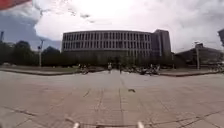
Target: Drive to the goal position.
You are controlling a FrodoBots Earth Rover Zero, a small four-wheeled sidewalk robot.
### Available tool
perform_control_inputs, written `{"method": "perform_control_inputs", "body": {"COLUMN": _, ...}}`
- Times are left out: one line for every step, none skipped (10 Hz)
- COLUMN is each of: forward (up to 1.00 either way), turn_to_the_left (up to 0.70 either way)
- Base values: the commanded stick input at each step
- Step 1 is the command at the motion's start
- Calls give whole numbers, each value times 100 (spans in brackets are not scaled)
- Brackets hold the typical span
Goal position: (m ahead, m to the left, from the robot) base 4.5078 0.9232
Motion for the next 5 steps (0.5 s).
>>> {"method": "perform_control_inputs", "body": {"forward": 70, "turn_to_the_left": 0}}
{"method": "perform_control_inputs", "body": {"forward": 70, "turn_to_the_left": 0}}
{"method": "perform_control_inputs", "body": {"forward": 70, "turn_to_the_left": 0}}
{"method": "perform_control_inputs", "body": {"forward": 70, "turn_to_the_left": 0}}
{"method": "perform_control_inputs", "body": {"forward": 70, "turn_to_the_left": 0}}
